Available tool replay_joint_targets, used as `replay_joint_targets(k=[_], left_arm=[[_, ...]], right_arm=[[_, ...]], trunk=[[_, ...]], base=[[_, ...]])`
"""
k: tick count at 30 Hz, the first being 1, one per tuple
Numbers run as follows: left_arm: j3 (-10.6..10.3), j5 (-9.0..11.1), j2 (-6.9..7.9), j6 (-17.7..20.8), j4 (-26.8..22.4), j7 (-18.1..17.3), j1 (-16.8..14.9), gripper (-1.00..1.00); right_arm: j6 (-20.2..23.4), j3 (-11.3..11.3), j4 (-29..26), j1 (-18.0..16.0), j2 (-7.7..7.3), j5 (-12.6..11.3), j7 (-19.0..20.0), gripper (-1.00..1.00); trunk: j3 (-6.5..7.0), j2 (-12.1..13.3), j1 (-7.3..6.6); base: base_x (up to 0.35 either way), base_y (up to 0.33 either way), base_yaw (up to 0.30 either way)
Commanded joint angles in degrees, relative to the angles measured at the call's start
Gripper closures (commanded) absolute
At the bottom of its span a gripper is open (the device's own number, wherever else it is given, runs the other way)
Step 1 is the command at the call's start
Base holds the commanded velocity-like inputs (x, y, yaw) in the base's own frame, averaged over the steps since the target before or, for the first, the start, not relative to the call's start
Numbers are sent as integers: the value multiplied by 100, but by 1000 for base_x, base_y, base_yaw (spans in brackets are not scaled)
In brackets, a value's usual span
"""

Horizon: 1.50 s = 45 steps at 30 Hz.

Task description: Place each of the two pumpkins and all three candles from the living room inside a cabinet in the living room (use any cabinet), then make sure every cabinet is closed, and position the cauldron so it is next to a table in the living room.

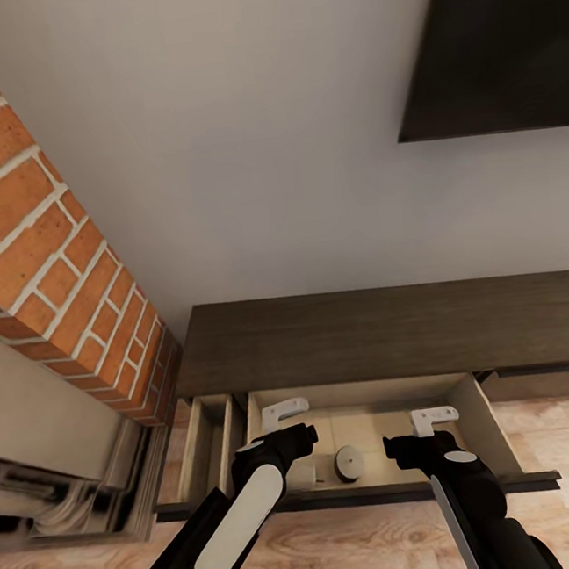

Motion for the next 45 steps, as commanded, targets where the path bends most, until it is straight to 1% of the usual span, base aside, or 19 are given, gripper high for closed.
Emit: replay_joint_targets(k=[1,9,17,23,35,39,45], left_arm=[[-2,30,1,24,-6,42,-5,-100],[0,26,14,21,-2,44,-6,-100],[-5,24,41,19,0,46,-6,-100],[3,23,60,13,0,27,20,-100],[19,29,83,10,-14,5,60,-100],[23,29,139,4,-39,1,76,-100],[27,27,158,2,-43,3,80,-100]], right_arm=[[30,5,-5,-3,1,23,-8,-100],[29,6,-5,-5,0,23,-8,-100],[23,10,-5,-2,0,23,-8,-100],[-92,13,-5,5,0,24,-8,-100],[-142,11,-5,6,2,24,-8,-100],[-140,-1,-5,-8,1,24,-8,-100],[-138,-12,-5,-24,1,24,-8,-100]], trunk=[[6,-3,-2],[81,-3,-2],[156,-3,-2],[213,-3,-2],[326,-3,-2],[364,-3,-2],[416,-3,-2]], base=[[-241,-73,0],[-124,-34,0],[-12,-3,0],[-1,0,0],[0,0,0],[0,0,0],[-15,-4,0]])
